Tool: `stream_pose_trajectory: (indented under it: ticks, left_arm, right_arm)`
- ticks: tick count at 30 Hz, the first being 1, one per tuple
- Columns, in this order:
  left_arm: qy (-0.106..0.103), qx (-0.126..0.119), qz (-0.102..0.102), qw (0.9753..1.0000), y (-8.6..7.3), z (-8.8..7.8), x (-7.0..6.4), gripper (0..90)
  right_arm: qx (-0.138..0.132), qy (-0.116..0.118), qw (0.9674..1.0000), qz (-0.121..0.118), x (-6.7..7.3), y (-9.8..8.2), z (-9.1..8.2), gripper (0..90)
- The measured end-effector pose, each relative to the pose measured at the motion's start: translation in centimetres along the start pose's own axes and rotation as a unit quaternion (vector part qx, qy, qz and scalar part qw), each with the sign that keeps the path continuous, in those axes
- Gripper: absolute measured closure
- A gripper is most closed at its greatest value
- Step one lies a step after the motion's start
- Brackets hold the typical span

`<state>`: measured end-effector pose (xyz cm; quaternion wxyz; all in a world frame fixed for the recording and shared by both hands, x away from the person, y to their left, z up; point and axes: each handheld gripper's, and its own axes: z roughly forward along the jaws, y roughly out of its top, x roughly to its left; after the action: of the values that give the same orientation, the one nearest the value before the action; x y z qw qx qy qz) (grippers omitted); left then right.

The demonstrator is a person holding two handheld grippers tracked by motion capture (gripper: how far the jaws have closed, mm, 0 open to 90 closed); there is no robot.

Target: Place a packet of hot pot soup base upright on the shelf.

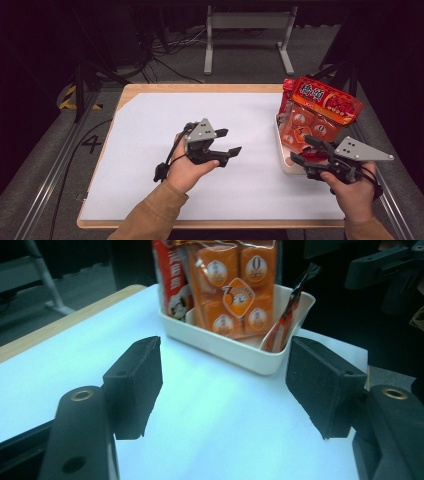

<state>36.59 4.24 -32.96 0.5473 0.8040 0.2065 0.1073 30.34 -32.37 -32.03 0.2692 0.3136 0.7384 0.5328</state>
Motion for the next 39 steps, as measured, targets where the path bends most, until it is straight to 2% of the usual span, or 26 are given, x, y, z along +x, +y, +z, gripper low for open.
stream_pose_trajectory:
  ticks: [5, 6, 9, 12, 13, 20, 25, 28, 33, 35, 39]
  left_arm:
    - [0.023, -0.004, 0.004, 0.9997, -1.8, -2.5, 0.2, 30.8]
    - [0.025, -0.006, -0.003, 0.9997, -2.1, -2.8, 0.2, 30.9]
    - [0.031, -0.007, -0.005, 0.9995, -2.9, -3.7, 0.2, 30.5]
    - [0.041, 0.003, -0.01, 0.9991, -4.9, -5.4, 0.2, 30.1]
    - [0.041, 0.003, -0.01, 0.9991, -4.9, -5.4, 0.2, 30.0]
    - [0.064, 0.006, -0.031, 0.9975, -8.6, -7.9, 0.6, 27.3]
    - [0.07, -0.014, -0.041, 0.9966, -10.7, -8.9, 1.2, 27.1]
    - [0.07, -0.009, -0.052, 0.9962, -12.2, -9.2, 1.6, 26.9]
    - [0.081, 0.0, -0.05, 0.9954, -13.9, -9.1, 2.0, 25.5]
    - [0.083, 0.002, -0.058, 0.9948, -14.8, -9.0, 2.4, 24.6]
    - [0.082, -0.01, -0.083, 0.9931, -16.0, -9.1, 3.0, 23.5]
  right_arm:
    - [-0.015, 0.016, 0.9997, 0.006, 0.9, -0.9, 1.0, 26.9]
    - [-0.016, 0.019, 0.9997, 0.006, 1.1, -1.2, 1.2, 26.9]
    - [-0.016, 0.025, 0.9995, 0.009, 1.4, -1.7, 1.5, 26.3]
    - [-0.017, 0.038, 0.9991, 0.005, 2.3, -2.6, 2.2, 26.0]
    - [-0.017, 0.038, 0.9991, 0.005, 2.3, -2.6, 2.2, 26.0]
    - [-0.012, 0.046, 0.9988, 0.008, 3.1, -4.5, 3.3, 24.2]
    - [-0.018, 0.047, 0.9987, 0.006, 3.3, -5.9, 4.1, 23.0]
    - [-0.016, 0.051, 0.9985, 0.004, 3.5, -6.8, 4.7, 23.0]
    - [-0.008, 0.057, 0.9983, -0.003, 3.8, -8.1, 5.7, 22.7]
    - [-0.004, 0.058, 0.9983, -0.003, 3.8, -8.6, 6.0, 22.7]
    - [0.001, 0.053, 0.9986, 0.001, 3.6, -9.1, 6.3, 22.6]
